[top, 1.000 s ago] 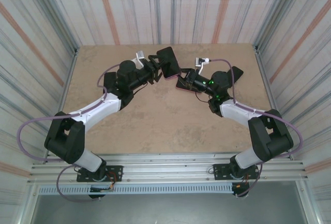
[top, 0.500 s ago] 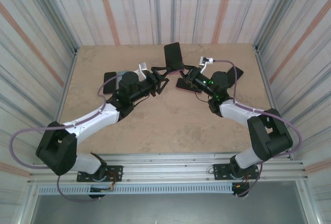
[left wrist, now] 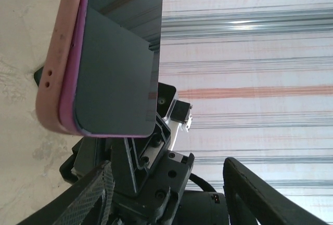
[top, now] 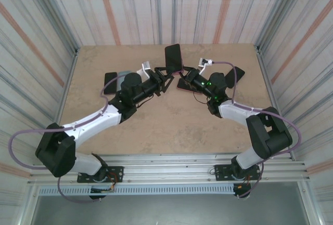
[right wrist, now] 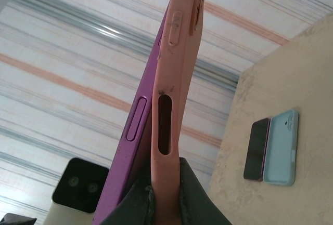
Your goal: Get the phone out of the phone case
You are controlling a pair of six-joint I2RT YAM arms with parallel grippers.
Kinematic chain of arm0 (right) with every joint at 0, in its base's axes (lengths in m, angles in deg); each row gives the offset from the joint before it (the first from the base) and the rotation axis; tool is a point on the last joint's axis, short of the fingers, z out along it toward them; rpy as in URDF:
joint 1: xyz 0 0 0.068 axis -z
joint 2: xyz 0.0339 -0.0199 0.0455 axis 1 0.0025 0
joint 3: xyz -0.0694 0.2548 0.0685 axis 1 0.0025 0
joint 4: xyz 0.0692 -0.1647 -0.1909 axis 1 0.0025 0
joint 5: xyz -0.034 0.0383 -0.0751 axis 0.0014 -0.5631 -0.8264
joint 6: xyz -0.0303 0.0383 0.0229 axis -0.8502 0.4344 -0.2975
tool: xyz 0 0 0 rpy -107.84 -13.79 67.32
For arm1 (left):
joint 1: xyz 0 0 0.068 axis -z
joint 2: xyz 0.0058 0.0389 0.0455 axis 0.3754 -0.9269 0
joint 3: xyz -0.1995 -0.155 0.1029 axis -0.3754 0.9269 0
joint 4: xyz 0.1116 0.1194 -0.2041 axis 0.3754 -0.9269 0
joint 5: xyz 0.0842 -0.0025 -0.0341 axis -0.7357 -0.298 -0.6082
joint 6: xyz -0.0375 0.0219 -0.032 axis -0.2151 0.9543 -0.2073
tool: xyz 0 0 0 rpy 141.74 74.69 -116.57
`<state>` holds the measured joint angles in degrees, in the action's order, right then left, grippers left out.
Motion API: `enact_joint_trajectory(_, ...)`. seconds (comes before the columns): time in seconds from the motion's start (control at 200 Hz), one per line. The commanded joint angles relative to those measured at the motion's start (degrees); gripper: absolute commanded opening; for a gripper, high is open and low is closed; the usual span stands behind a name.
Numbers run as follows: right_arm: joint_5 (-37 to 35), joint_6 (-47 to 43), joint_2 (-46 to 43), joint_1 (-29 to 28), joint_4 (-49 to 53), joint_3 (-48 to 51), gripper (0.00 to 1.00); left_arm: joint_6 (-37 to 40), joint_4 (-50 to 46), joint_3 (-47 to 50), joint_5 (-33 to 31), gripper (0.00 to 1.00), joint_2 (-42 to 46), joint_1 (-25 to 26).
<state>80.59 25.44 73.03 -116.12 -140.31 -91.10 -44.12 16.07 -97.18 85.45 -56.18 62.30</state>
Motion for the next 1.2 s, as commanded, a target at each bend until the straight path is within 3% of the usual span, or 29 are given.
enact_joint_trajectory(0.0, -0.6, -2.2, -0.3, -0.3, -5.6, -1.3, 0.00, -0.6, 3.0, -2.0, -1.3, 0.57, -1.0, 0.1)
enact_joint_trajectory(0.461, -0.1, -2.3, -0.2, -0.9, -7.9, -0.5, 0.00, -2.3, 6.9, -1.7, -3.2, 0.49, -4.8, -0.5)
enact_joint_trajectory(1.198, -0.3, -4.4, 1.3, -0.5, -10.6, 0.4, 0.00, -1.2, 6.9, -1.0, -1.9, 0.46, -2.4, 0.0)
